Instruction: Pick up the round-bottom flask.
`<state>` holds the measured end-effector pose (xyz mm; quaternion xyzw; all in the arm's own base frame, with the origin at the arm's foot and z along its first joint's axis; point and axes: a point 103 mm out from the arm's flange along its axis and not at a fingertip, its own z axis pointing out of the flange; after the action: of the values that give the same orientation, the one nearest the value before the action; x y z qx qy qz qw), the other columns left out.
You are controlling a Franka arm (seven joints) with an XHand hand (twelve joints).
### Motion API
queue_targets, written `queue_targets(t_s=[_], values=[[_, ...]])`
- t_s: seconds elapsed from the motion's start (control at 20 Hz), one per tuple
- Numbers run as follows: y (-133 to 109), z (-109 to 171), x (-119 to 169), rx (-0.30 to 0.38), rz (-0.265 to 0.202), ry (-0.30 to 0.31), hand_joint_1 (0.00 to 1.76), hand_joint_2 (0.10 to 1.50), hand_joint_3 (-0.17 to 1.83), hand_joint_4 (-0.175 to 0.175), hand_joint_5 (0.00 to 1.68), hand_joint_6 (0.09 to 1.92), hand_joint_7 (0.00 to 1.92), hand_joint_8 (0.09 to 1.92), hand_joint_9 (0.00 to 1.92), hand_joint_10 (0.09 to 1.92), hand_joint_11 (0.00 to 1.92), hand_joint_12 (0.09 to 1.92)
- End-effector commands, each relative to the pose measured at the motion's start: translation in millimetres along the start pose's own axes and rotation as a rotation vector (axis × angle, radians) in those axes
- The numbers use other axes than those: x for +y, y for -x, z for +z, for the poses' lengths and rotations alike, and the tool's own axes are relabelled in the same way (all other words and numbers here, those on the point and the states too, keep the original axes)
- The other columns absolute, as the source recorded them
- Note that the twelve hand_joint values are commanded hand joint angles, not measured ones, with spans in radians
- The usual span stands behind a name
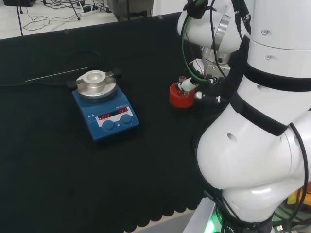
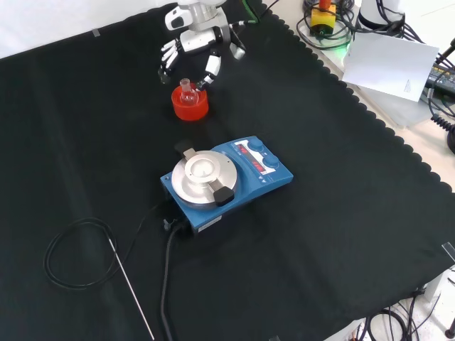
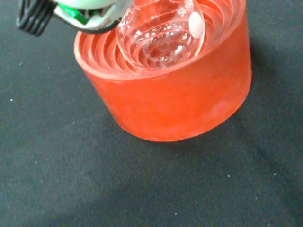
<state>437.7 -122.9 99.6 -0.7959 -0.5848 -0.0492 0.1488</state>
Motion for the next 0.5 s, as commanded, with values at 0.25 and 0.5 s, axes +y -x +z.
queue_targets(t_s=[0.25, 0.5], values=[[3.9, -0.8, 5.9, 0.003, 0.003, 0.020, 0.90, 0.65, 0.59, -0.037, 0.67, 0.34, 0.37, 0.70, 0.54, 0.65, 0.19, 1.39], [0.8, 1.3, 8.8, -0.009, -0.004, 0.025, 0.91, 0.66, 0.60, -0.040, 0.70, 0.50, 0.38, 0.69, 0.56, 0.64, 0.20, 1.38]])
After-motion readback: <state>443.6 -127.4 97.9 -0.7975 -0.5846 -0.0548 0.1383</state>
